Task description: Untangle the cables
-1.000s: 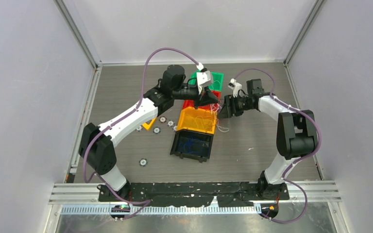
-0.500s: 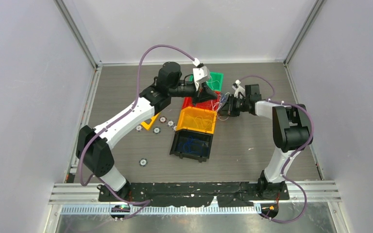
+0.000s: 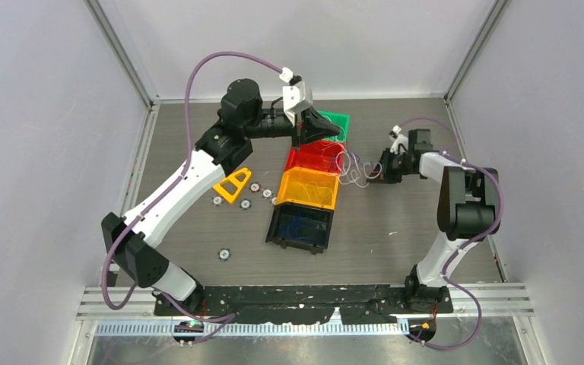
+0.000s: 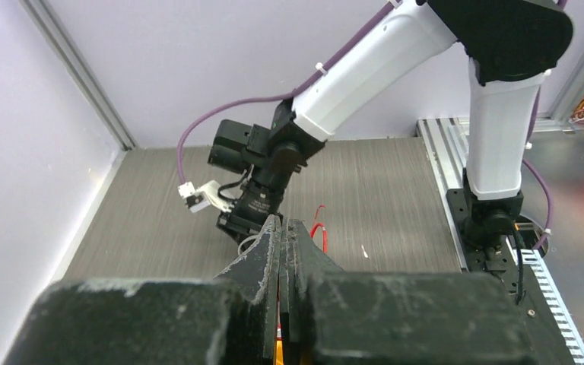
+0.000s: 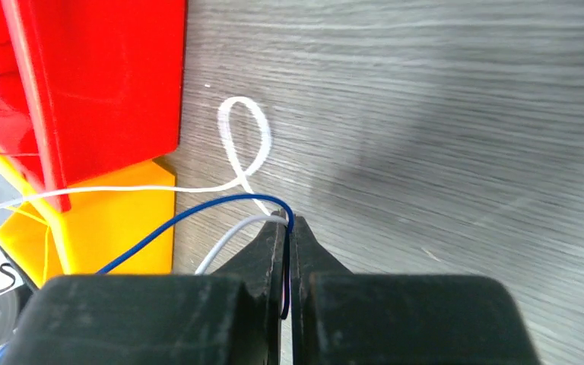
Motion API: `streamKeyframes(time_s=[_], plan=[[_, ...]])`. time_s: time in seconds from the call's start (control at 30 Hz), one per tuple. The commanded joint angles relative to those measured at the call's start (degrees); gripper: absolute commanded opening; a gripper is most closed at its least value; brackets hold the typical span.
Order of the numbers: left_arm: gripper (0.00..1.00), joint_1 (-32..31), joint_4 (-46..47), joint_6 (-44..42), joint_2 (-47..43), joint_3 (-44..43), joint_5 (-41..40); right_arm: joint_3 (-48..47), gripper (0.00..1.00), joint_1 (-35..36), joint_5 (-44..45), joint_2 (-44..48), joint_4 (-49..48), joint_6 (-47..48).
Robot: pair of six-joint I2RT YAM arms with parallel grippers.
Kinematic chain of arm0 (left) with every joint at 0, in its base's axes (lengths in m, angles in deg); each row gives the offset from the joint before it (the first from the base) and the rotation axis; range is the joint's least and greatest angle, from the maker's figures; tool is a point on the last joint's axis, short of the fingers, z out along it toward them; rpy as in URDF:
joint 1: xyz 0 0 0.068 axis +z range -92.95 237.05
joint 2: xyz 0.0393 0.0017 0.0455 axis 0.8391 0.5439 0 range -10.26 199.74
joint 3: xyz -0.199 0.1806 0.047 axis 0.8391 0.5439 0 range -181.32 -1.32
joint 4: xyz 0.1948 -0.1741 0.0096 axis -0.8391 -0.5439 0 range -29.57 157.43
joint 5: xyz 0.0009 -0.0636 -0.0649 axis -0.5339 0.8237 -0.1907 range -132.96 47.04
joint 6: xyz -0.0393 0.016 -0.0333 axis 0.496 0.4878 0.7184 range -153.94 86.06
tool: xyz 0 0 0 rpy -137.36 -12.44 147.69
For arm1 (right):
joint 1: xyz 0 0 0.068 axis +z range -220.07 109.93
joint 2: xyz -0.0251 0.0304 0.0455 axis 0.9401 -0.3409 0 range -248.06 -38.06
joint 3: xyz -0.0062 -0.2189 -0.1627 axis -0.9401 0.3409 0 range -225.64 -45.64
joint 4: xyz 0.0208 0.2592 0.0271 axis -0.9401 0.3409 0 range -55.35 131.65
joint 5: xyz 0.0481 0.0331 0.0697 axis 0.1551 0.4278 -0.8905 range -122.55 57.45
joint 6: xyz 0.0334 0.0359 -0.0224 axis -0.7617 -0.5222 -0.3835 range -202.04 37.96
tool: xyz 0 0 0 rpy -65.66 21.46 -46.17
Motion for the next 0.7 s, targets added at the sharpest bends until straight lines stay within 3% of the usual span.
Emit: streamKeyframes(time_s=[0.0, 0.07, 0.1, 0.13, 0.2, 0.27, 0.4, 0.57, 0.67], plan=[[0.0, 0.3, -1.3, -0.8, -0.8, -1.6, 3.2, -6.8, 0.11, -4.1, -7.9, 5.3, 13.2, 15.3], [0.0, 0.2, -1.3, -0.1, 0.2, -1.8, 3.3, -9.3, 0.31, -5.1, -13.6, 6.8, 22.3, 25.5], [0.0, 0.2, -0.8, 0.7, 0.6, -2.0, 3.3, -9.5, 0.55, -5.4, -14.8, 9.4, 24.2, 30.5], [0.0, 0.0, 0.1, 1.7, 1.1, -2.2, 3.2, -8.9, 0.71, -5.5, -16.5, 11.1, 26.2, 33.4], [0.0, -0.3, 2.1, 3.4, 1.9, -2.9, 2.4, -6.2, 0.89, -5.6, -18.6, 17.7, 25.7, 34.9], [0.0, -0.6, 3.2, 5.5, 2.9, -4.1, 1.3, -2.9, 0.98, -5.6, -20.4, 25.2, 22.2, 33.5], [0.0, -1.6, 3.4, 7.2, 5.0, -6.4, 0.7, 3.4, 0.96, -4.8, -22.0, 39.1, 10.8, 24.7], [0.0, -2.4, 3.5, 8.1, 6.0, -8.0, 1.0, 6.3, 0.95, -1.2, -22.0, 45.3, -2.4, 17.1], [0.0, -2.5, 4.8, 9.8, 6.0, -8.1, 1.0, 8.1, 0.95, 4.9, -17.9, 45.9, -8.5, 15.4]])
